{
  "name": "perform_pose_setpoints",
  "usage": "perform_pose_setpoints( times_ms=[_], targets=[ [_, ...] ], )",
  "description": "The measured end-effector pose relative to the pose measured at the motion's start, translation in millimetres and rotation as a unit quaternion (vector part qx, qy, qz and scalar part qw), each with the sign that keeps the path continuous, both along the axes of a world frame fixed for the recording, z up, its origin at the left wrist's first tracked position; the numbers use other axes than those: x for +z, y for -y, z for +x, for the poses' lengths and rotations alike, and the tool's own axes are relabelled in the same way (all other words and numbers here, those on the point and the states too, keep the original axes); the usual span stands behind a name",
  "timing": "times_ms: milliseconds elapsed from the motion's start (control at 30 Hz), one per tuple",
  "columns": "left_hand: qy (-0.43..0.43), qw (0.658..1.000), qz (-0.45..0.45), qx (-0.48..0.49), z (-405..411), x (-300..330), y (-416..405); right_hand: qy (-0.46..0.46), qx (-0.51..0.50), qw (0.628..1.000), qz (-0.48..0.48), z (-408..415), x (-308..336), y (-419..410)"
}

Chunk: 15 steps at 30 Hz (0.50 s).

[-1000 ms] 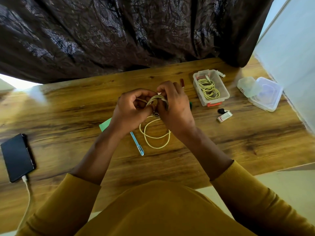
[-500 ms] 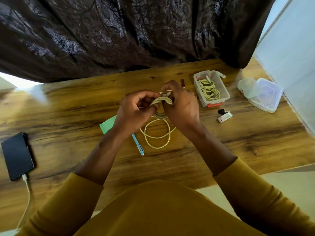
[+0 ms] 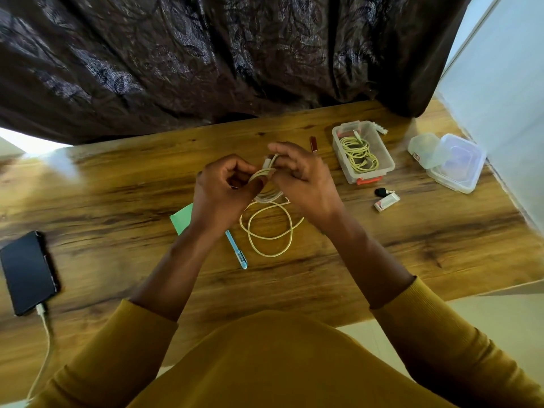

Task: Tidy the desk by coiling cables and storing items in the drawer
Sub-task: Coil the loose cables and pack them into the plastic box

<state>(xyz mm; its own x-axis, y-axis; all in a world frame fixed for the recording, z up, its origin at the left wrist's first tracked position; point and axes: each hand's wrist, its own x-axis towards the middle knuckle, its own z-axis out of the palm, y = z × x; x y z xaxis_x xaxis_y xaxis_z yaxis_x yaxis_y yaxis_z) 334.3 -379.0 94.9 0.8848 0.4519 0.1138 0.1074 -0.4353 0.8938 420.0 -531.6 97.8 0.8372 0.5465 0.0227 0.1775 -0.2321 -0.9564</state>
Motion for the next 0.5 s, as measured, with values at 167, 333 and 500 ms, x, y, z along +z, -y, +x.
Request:
perform_pose_setpoints(
  times_ms=[167,333,500],
  targets=[
    [-0.024,0.998,0.058,0.033,-1.5,-2.8,-0.9,0.081,-0.029,0.996,0.0,-8.9,-7.2,-5.1],
    [-0.041,0.994,0.089,0.048,-3.0,-6.6,-3.2,0.129,-0.03,0.991,0.014,-11.5,-7.6,-7.5],
    [-0.053,0.995,0.054,0.059,-1.2,-6.4,-3.1,0.118,-0.029,0.991,0.064,-9.9,-3.3,-6.5]
  ],
)
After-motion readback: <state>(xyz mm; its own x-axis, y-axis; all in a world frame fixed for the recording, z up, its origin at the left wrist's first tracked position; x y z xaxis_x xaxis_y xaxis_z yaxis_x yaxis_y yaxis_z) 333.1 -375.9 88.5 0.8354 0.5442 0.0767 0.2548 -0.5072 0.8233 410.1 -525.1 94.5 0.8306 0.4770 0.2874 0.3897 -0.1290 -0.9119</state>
